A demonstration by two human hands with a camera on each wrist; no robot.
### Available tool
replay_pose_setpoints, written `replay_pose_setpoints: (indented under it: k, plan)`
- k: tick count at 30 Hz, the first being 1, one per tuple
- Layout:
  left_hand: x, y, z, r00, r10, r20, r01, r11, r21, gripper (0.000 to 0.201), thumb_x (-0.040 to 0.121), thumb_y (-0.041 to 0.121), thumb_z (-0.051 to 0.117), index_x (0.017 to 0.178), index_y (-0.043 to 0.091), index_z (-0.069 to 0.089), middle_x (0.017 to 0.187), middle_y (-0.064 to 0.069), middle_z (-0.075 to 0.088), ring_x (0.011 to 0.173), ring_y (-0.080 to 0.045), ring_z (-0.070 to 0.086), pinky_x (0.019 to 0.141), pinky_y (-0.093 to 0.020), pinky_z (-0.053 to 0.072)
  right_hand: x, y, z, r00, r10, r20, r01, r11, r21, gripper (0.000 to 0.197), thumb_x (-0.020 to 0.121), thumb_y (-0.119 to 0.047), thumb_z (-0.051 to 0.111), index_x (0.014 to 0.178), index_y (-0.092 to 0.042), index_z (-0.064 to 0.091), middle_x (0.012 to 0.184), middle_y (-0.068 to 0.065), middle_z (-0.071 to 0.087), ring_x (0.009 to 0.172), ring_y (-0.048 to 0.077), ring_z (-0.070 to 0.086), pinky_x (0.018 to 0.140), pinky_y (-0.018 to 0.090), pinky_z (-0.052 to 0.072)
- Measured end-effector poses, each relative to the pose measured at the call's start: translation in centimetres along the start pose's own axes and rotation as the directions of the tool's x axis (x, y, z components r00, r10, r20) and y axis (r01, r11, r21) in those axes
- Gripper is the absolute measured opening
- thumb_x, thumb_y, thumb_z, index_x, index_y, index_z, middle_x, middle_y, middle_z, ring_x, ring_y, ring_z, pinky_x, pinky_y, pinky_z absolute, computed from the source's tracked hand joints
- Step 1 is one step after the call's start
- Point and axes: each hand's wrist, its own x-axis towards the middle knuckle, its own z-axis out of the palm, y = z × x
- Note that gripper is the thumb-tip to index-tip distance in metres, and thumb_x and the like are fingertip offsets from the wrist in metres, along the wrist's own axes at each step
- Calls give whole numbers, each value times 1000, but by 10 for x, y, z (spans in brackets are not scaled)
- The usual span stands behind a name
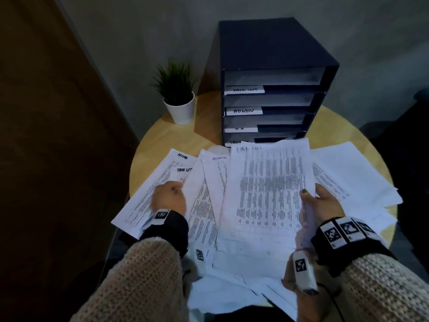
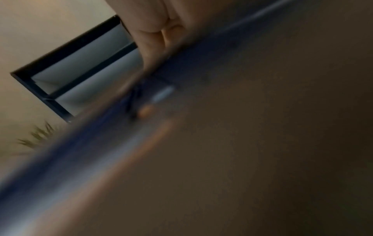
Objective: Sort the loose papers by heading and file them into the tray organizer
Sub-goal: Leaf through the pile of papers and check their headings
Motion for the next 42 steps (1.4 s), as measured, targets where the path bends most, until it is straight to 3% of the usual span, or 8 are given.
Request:
replay_pose_setpoints:
  k: [4, 13, 17, 25, 31, 35, 39, 42]
  plan:
    - [7, -27, -15, 983, -186, -2, 185, 978, 96, 33, 94, 9, 40, 117, 22, 61, 129, -14, 53, 111, -36, 53, 95, -39, 44, 0, 5, 1, 990, 119, -69, -133, 957, -258, 26, 93, -16, 53, 118, -10, 56, 96, 16, 63, 67, 21, 53, 62, 24, 39]
    - [3, -20, -9, 975, -212, 72, 215, 976, -29, 37, 99, 27, 46, 131, 11, 52, 130, -16, 56, 114, -35, 53, 93, -38, 40, -10, 11, -1, 998, 45, -47, -58, 946, -320, 13, 92, -20, 56, 104, -16, 58, 84, 15, 66, 73, 28, 62, 68, 30, 45]
    - [-1, -12, -15, 988, -150, -19, 145, 974, -177, 28, 96, 25, 53, 121, 15, 61, 120, -13, 62, 106, -35, 56, 84, -33, 38, -9, 11, -3, 998, 51, -22, -55, 950, -308, 7, 92, -18, 56, 98, -17, 57, 79, 14, 65, 70, 28, 61, 66, 29, 45]
    - [-10, 3, -32, 982, 74, -173, -107, 977, -186, 13, 98, 27, 46, 98, 23, 59, 89, -6, 55, 79, -26, 47, 71, -28, 34, -4, 19, -4, 998, 70, 1, -68, 972, -226, 9, 89, -23, 60, 97, -21, 62, 86, 16, 69, 84, 36, 66, 84, 55, 53]
    - [-3, 32, -69, 895, 140, -424, -308, 882, -358, 12, 95, 30, 50, 85, 28, 55, 81, -6, 60, 74, -21, 54, 68, -29, 43, -6, 18, -2, 996, 93, 13, -88, 976, -197, 15, 91, -22, 58, 105, -18, 62, 89, 17, 68, 85, 38, 66, 83, 57, 52]
    - [-12, 65, -94, 803, 190, -565, -454, 810, -372, 14, 96, 25, 50, 98, 20, 62, 78, 11, 58, 66, 1, 53, 62, -11, 41, -6, 16, -3, 997, 81, 5, -78, 972, -222, 16, 92, -21, 57, 106, -17, 61, 89, 17, 68, 84, 35, 66, 82, 46, 54]
    - [-28, 94, -111, 759, 184, -625, -528, 735, -425, 7, 95, 26, 50, 92, 27, 57, 78, 20, 58, 75, 8, 56, 74, -13, 48, -10, 14, -3, 998, 58, -14, -60, 971, -233, 19, 92, -21, 56, 109, -16, 61, 91, 21, 68, 79, 34, 64, 76, 38, 53]
    - [-40, 113, -111, 743, 214, -635, -584, 671, -457, 6, 95, 21, 52, 92, 22, 56, 75, 19, 58, 66, 14, 56, 65, -7, 44, -14, 14, -2, 999, 40, -14, -42, 973, -229, 22, 91, -21, 57, 112, -17, 61, 89, 21, 67, 76, 33, 63, 72, 37, 51]
